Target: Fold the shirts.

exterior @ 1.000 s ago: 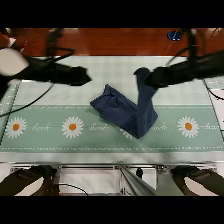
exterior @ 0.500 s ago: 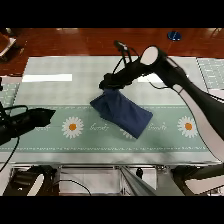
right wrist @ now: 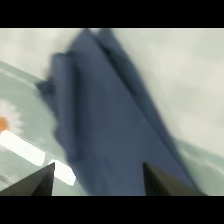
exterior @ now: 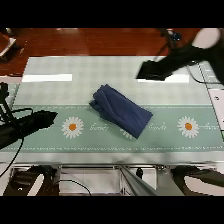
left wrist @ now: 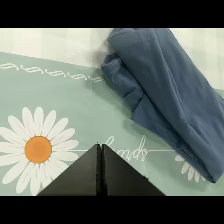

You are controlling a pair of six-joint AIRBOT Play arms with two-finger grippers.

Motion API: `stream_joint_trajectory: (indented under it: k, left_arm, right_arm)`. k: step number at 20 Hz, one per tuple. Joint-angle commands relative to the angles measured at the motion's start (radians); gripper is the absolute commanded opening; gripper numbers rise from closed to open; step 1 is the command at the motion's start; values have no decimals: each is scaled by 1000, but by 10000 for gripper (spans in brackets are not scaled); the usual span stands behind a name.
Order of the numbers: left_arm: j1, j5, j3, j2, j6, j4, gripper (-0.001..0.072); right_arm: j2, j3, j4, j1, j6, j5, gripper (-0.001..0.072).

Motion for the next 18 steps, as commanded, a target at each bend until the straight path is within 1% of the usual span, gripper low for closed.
stream_joint_trajectory:
  k: [1, 2, 3, 4, 5, 6, 7, 8, 9, 14, 16, 18]
  left_arm:
    - [1, 18, -3, -7, -2, -6, 26]
    - [1, 24, -3, -7, -2, -6, 26]
    - [1, 31, -3, -7, -2, -6, 26]
    - [1, 39, -3, -7, -2, -6, 26]
    - [1, 46, -3, -7, -2, -6, 26]
    - [1, 52, -3, -8, -2, -6, 26]
    - [1, 56, -3, -11, -2, -6, 26]
    - [1, 56, -3, -16, -2, -11, 26]
    - [1, 56, -3, -25, -2, -16, 26]
    - [-5, 56, -4, -95, -1, -51, 26]
    - [-14, 65, -4, -115, 2, -73, 26]
    - [-25, 85, -5, -124, 2, -77, 26]
  right_arm:
    - [341, -378, -200, -131, 95, -90, 622]
    - [443, -544, -206, -146, 153, -174, 622]
    - [540, -717, -196, -153, 240, -261, 622]
    - [612, -862, -159, -154, 312, -341, 622]
    - [663, -991, -64, -154, 351, -415, 622]
    - [686, -1086, 61, -154, 340, -476, 622]
    - [687, -1160, 201, -151, 290, -527, 621]
    - [674, -1204, 320, -152, 216, -555, 621]
    - [644, -1222, 401, -152, 144, -563, 620]
    - [368, -1193, 603, -152, -129, -544, 620]
    - [257, -1133, 635, -150, -187, -517, 619]
    - [151, -1053, 640, -115, -202, -509, 615]
